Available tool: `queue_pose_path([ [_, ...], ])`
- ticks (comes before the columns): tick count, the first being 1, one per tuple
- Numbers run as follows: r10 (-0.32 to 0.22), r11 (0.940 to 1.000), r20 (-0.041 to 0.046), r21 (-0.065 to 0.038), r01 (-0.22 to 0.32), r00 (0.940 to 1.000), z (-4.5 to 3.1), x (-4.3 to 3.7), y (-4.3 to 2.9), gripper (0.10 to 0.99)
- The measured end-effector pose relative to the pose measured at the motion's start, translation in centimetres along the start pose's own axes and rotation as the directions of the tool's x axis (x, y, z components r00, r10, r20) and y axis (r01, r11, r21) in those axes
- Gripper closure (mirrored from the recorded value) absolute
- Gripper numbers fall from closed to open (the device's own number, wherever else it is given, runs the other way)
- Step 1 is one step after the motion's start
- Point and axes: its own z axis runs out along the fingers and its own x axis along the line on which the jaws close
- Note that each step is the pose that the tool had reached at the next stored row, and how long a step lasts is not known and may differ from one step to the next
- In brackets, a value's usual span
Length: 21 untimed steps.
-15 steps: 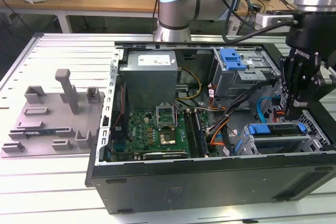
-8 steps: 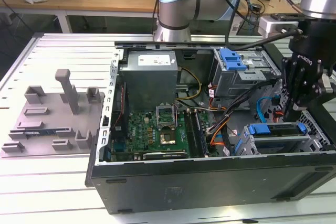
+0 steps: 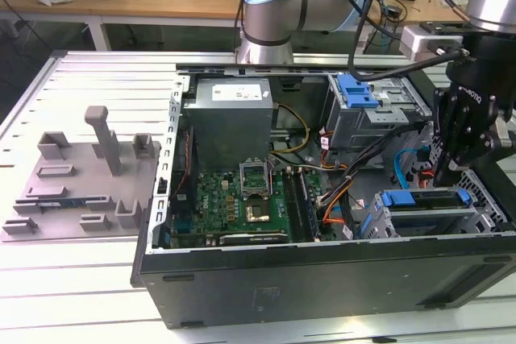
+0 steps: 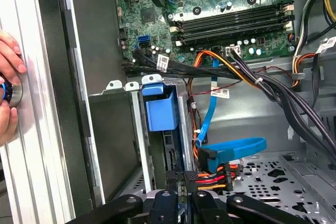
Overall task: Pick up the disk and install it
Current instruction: 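Insert the first disk wire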
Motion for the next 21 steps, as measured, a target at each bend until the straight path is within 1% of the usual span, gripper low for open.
queue_pose_path([
  [2,0.000,1.0000,0.0001,0.000,0.000,1.0000,-0.04,0.13,-0.24,0.922],
  [4,0.000,1.0000,0.0005,0.000,0.000,1.0000,-0.09,0.26,-0.30,0.922],
  [10,0.000,1.0000,0.0012,-0.001,0.000,1.0000,-0.11,0.33,-0.37,0.922],
  [12,0.000,1.0000,0.0035,-0.001,0.000,1.0000,-0.24,0.36,-0.37,0.922],
  [13,0.000,1.0000,0.0055,-0.001,0.000,1.0000,-0.30,0.37,-0.38,0.922],
  [14,0.000,1.0000,0.0099,-0.002,0.000,1.0000,-0.43,0.40,-0.39,0.922],
  [16,0.001,1.0000,0.0152,-0.002,-0.001,0.9999,-0.57,0.43,-0.40,0.922],
  [18,0.001,1.0000,0.0187,-0.003,-0.001,0.9998,-0.60,0.46,-0.41,0.922],
  [20,0.001,1.0000,0.0288,-0.005,-0.001,0.9996,-0.58,0.57,-0.47,0.922],
  [21,0.002,1.0000,0.0371,-0.006,-0.001,0.9993,-0.56,0.67,-0.50,0.922],
])
